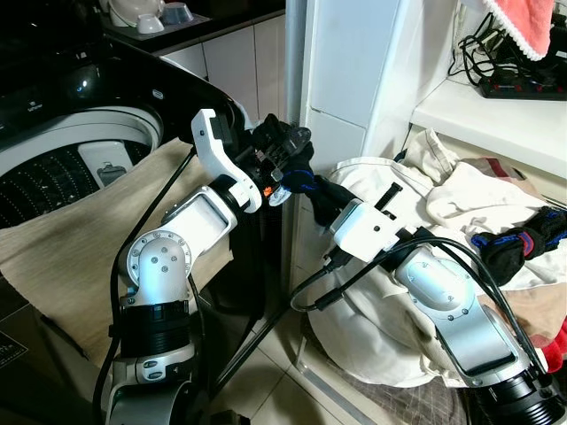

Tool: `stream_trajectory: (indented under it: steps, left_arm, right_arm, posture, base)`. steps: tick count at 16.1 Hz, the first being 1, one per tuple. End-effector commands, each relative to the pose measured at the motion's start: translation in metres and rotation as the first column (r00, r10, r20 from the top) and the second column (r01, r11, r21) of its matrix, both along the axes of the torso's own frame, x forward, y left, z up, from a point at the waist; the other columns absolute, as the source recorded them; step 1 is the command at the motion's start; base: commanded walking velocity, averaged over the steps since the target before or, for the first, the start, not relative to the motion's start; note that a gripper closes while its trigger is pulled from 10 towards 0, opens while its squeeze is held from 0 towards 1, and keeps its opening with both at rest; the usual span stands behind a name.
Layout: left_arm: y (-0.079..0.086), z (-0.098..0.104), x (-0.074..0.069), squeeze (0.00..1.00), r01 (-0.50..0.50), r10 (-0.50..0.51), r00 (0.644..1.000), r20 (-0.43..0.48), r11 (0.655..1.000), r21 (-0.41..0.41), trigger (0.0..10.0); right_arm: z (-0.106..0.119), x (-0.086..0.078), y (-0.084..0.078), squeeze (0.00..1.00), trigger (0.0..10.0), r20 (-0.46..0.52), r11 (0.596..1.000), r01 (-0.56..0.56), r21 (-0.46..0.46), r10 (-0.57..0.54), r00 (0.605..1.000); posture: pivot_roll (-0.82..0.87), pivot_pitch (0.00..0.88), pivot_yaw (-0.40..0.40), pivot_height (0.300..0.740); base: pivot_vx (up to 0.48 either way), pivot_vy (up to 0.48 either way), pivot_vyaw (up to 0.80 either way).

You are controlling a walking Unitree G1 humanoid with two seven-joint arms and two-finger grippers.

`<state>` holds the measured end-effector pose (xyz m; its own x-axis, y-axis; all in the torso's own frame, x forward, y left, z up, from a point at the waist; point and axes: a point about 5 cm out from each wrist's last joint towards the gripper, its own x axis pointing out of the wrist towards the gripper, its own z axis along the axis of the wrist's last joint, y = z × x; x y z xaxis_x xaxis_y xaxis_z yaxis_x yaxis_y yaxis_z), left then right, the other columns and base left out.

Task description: Clothes washing

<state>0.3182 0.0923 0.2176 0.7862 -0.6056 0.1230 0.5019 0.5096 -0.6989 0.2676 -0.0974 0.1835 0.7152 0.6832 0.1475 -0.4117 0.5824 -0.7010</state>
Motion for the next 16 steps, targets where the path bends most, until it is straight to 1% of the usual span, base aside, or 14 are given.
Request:
stream_trajectory:
  steps: [1, 5, 6, 7, 8, 9, 10, 11, 12, 16]
  left_arm:
    - [-0.001, 0.001, -0.002, 0.0, 0.009, -0.009, 1.0, 0.011, 1.0, 0.01, 0.0]
    - [-0.002, 0.005, -0.004, 0.0, 0.024, -0.024, 0.999, 0.042, 1.0, -0.005, 0.0]
    - [-0.001, 0.006, -0.003, 0.0, 0.019, -0.018, 0.999, 0.046, 1.0, -0.016, 0.0]
    - [0.0, 0.006, -0.003, 0.0, 0.019, -0.018, 0.999, 0.047, 1.0, -0.024, 0.0]
    - [0.0, 0.007, -0.003, 0.0, 0.024, -0.023, 0.999, 0.048, 0.999, -0.032, 0.0]
    - [0.0, 0.007, -0.003, 0.0, 0.027, -0.026, 0.998, 0.049, 0.999, -0.036, 0.0]
    - [0.001, 0.008, -0.002, 0.0, 0.011, -0.01, 0.999, 0.046, 0.999, -0.042, 0.0]
    - [0.004, 0.008, 0.0, 0.0, -0.001, 0.003, 0.999, 0.043, 0.999, -0.048, 0.0]
    - [0.005, 0.008, 0.0, 0.0, -0.005, 0.007, 0.999, 0.043, 0.999, -0.049, 0.0]
    - [0.014, 0.013, 0.005, 0.0, -0.057, 0.059, 0.996, 0.06, 0.998, -0.041, 0.0]
  right_arm:
    - [0.009, 0.003, 0.0, 0.0, 0.0, 0.038, 1.0, -0.007, 0.003, 0.007, 0.999]
    - [0.009, 0.003, 0.0, 0.0, 0.0, 0.04, 1.0, -0.007, -0.005, 0.007, 0.999]
    - [0.009, 0.004, 0.0, 0.0, 0.8, 0.042, 1.0, -0.005, -0.009, 0.005, 0.999]
    - [0.008, 0.004, -0.001, 0.0, 8.8, 0.044, 1.0, 0.0, -0.018, 0.0, 0.999]
    - [0.008, 0.004, -0.001, 0.0, 9.5, 0.046, 1.0, 0.002, -0.022, -0.001, 0.999]
    - [0.008, 0.004, -0.001, 0.0, 9.5, 0.047, 1.0, 0.003, -0.023, -0.002, 0.999]
    - [0.008, 0.005, -0.001, 0.0, 10.0, 0.047, 1.0, 0.005, -0.021, -0.004, 0.999]
    - [0.009, 0.005, -0.001, 0.79, 10.0, 0.042, 1.0, 0.001, -0.004, -0.001, 0.999]
    - [0.01, 0.005, -0.001, 1.0, 10.0, 0.039, 1.0, -0.001, 0.004, 0.001, 0.999]
    - [0.01, 0.005, 0.001, 1.0, 10.0, 0.021, 0.999, -0.019, 0.026, 0.018, 1.0]
  posture:
    - [-0.08, 0.0, 0.038, 0.74]
    - [-0.08, 0.0, 0.035, 0.74]
    - [-0.08, 0.0, 0.035, 0.74]
    - [-0.08, 0.0, 0.035, 0.74]
    - [-0.08, 0.0, 0.035, 0.74]
    - [-0.08, 0.0, 0.035, 0.74]
    - [-0.08, 0.0, 0.035, 0.74]
    - [-0.08, 0.0, 0.038, 0.74]
    - [-0.08, 0.0, 0.038, 0.74]
    - [-0.08, 0.0, 0.039, 0.74]
  base:
    - [0.0, 0.0, 0.0]
    - [0.0, 0.0, 0.0]
    - [0.0, 0.0, 0.0]
    - [0.0, 0.0, 0.0]
    - [0.0, 0.0, 0.0]
    - [0.0, 0.0, 0.0]
    - [0.0, 0.0, 0.0]
    - [0.0, 0.0, 0.0]
    - [0.0, 0.0, 0.0]
    - [0.0, 0.0, 0.0]
